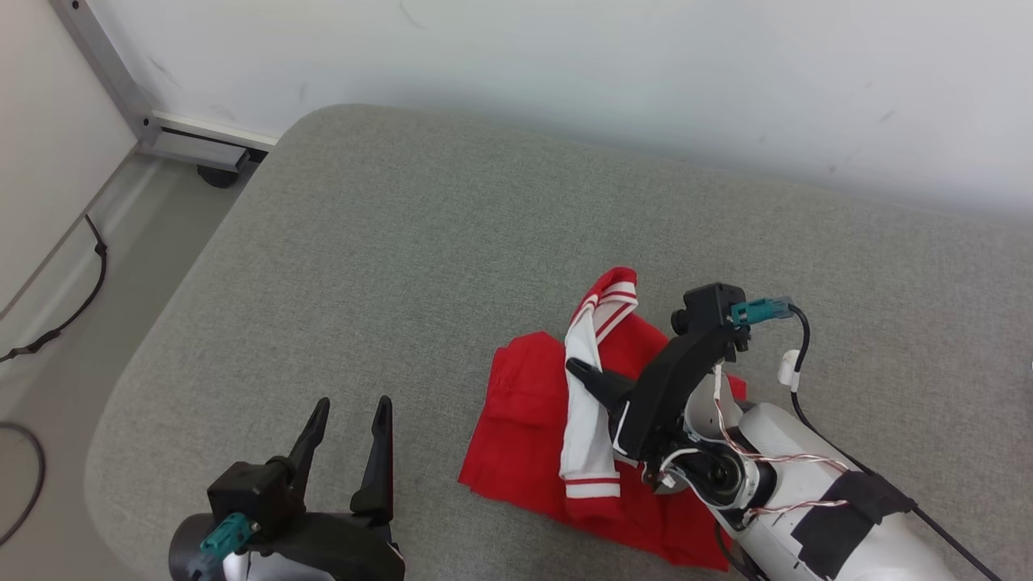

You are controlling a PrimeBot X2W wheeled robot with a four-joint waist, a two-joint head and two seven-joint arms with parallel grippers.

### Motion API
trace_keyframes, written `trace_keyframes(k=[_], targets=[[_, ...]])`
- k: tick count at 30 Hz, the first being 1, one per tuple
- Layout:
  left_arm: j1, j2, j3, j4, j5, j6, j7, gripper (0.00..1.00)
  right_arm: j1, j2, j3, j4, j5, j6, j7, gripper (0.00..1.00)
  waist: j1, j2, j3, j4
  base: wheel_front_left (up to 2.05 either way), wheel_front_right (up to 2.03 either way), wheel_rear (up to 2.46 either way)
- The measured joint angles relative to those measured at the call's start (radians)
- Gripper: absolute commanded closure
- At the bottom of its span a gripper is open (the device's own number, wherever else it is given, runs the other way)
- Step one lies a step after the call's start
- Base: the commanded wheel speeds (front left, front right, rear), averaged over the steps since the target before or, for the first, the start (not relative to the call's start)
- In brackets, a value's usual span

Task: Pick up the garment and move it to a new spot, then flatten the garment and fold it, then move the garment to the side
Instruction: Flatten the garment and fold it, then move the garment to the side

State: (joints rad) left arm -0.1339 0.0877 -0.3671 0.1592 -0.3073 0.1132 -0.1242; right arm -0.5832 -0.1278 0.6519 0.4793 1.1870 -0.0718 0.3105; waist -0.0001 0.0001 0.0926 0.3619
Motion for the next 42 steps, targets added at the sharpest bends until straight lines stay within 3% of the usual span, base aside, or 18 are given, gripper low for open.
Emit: trace_keyframes(k=[1,2,3,10,15,23,31,42], targets=[[0.000,0.000,0.000,0.002,0.000,0.000,-0.001,0.00,-0.003,0.003,-0.002,0.006,-0.002,0.000,-0.009,0.64,0.0000,0.0000,0.000,0.001,0.00,0.00,0.00],[0.000,0.000,0.000,0.004,-0.001,0.000,-0.002,0.00,-0.003,0.004,-0.003,0.012,-0.004,0.000,-0.015,0.08,0.0000,0.0000,0.000,0.001,0.00,0.00,0.00],[0.000,0.000,0.000,0.006,-0.001,0.000,-0.003,0.00,-0.003,0.004,-0.004,0.019,-0.004,0.000,-0.016,0.00,0.0000,0.0000,0.000,0.002,0.00,0.00,0.00],[0.002,0.002,0.022,0.012,-0.003,0.001,-0.013,0.00,-0.022,-0.007,-0.005,0.022,-0.021,0.021,-0.044,0.00,0.0000,0.0000,-0.006,-0.010,0.00,0.00,0.00],[0.005,0.009,0.027,0.013,-0.002,0.001,-0.016,0.00,-0.014,-0.098,-0.005,-0.016,-0.086,0.037,-0.097,0.00,0.0000,0.0000,-0.019,-0.031,0.00,0.00,0.00],[0.031,0.028,0.044,0.004,0.000,0.001,-0.023,0.00,0.106,-0.215,-0.016,-0.084,-0.134,0.028,-0.156,0.00,0.0000,0.0001,-0.038,-0.071,0.00,0.00,0.00],[0.041,0.035,0.055,-0.012,0.020,0.002,-0.023,0.00,0.176,-0.263,-0.013,-0.126,-0.159,0.001,-0.176,0.00,0.0000,0.0000,-0.047,-0.097,0.00,0.00,0.00],[0.040,0.018,0.030,-0.018,0.024,0.002,-0.012,0.00,0.211,-0.259,-0.011,-0.097,-0.150,-0.018,-0.167,0.00,0.0000,0.0000,-0.033,-0.086,0.00,0.00,0.00]])
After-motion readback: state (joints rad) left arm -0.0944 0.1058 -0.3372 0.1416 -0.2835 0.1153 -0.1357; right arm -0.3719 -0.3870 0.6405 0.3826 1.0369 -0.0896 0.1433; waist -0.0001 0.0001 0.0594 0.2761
